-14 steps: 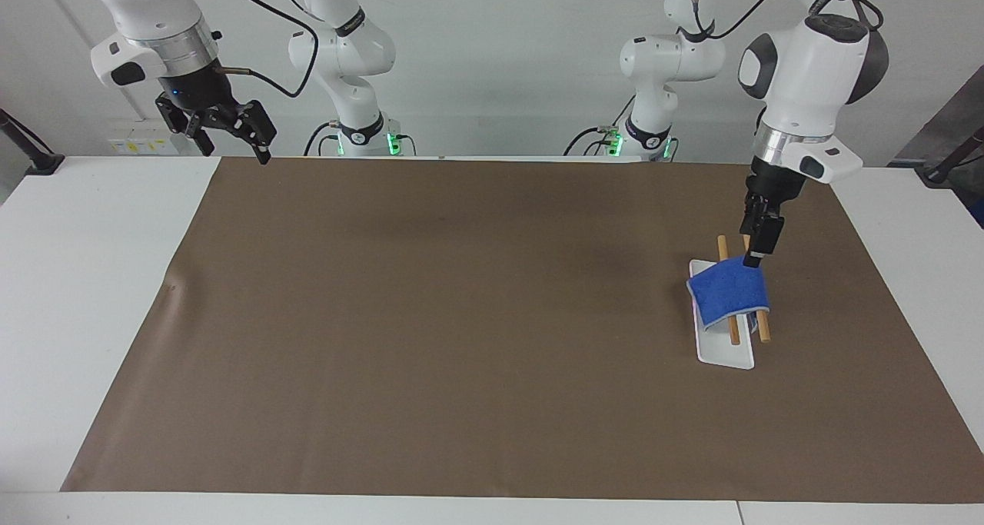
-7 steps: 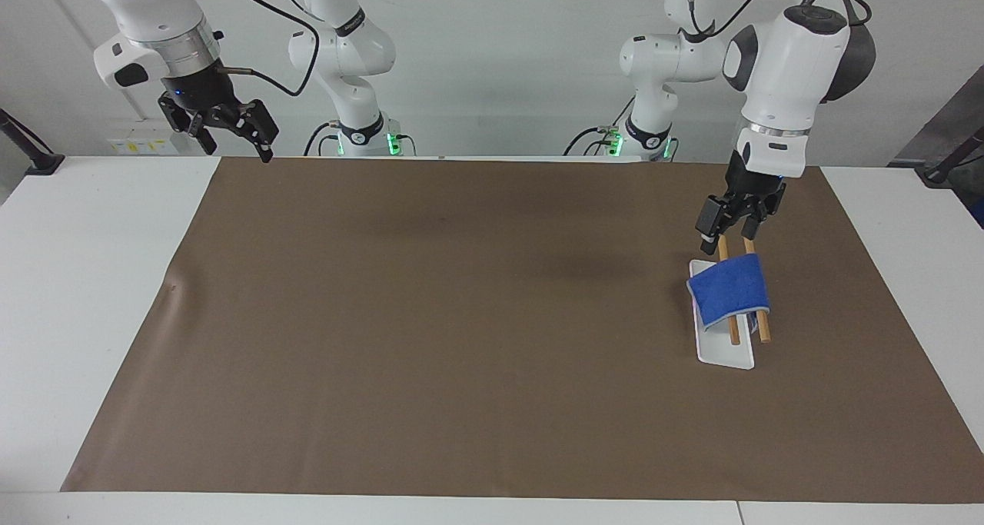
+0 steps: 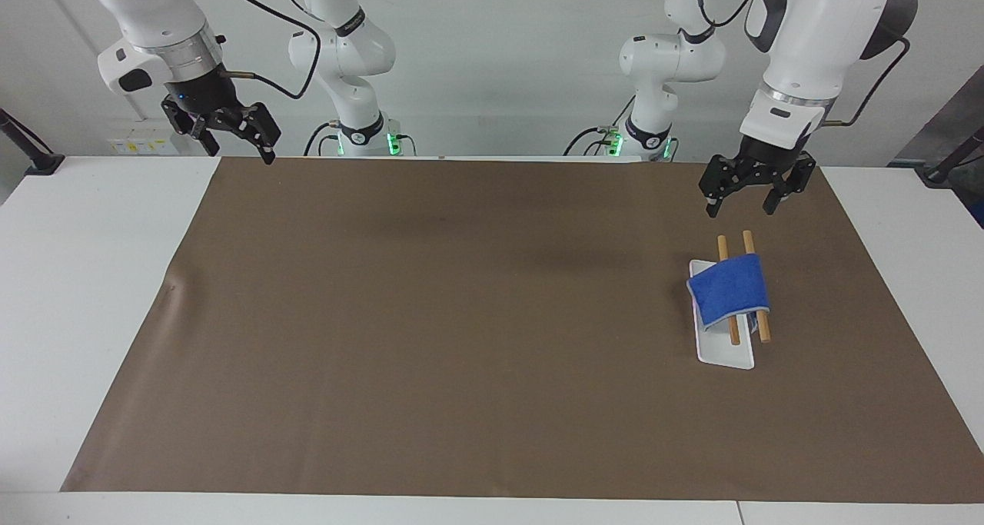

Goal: Right arm passes towel to left arm to hang

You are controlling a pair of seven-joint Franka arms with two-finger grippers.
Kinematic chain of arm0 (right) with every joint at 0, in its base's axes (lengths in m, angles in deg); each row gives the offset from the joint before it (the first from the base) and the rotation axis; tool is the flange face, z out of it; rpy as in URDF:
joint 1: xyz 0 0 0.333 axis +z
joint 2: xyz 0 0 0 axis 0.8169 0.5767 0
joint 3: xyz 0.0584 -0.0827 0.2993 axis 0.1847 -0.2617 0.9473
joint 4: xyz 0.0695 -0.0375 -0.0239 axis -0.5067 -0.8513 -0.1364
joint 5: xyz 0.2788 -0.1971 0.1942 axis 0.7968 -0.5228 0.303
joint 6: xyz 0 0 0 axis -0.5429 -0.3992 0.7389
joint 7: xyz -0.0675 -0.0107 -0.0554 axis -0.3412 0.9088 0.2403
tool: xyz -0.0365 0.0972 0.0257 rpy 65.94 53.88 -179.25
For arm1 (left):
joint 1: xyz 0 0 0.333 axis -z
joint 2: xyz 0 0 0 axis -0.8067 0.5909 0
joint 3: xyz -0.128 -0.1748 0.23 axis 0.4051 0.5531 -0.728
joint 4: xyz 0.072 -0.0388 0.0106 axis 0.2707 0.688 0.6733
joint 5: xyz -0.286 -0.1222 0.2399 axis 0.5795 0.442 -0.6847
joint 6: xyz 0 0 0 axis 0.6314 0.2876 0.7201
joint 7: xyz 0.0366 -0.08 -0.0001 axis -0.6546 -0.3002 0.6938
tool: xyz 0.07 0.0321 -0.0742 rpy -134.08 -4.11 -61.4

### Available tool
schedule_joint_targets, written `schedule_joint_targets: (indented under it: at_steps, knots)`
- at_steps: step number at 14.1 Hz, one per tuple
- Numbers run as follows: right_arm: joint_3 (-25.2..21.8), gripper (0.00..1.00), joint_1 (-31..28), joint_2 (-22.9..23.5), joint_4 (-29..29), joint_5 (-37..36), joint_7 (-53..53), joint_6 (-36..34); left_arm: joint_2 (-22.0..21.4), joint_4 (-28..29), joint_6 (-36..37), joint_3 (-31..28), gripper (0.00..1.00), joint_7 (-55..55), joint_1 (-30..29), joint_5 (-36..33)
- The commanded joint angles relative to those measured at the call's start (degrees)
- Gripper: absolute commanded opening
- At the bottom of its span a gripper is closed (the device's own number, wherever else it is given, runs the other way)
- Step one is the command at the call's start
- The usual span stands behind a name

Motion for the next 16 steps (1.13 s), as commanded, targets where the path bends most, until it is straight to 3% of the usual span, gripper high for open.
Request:
schedule_joint_targets:
  at_steps: [1, 3, 16]
  knots:
    - [0.3, 1.0, 0.4, -1.9, -3.5, 1.3, 0.1, 2.9, 5.6, -11.8, 13.3, -0.1, 1.0, -5.0, 0.6, -1.0]
    - [0.3, 1.0, 0.6, -1.9, -3.6, 1.3, 0.1, 2.9, 5.2, -13.0, 17.0, 0.1, 1.0, -9.3, 0.6, -1.0]
    - [-1.9, 1.0, 5.6, -0.6, -2.4, 0.3, 0.1, 3.0, 2.1, -10.7, 17.0, 0.0, 1.0, -9.7, 0.0, 1.0]
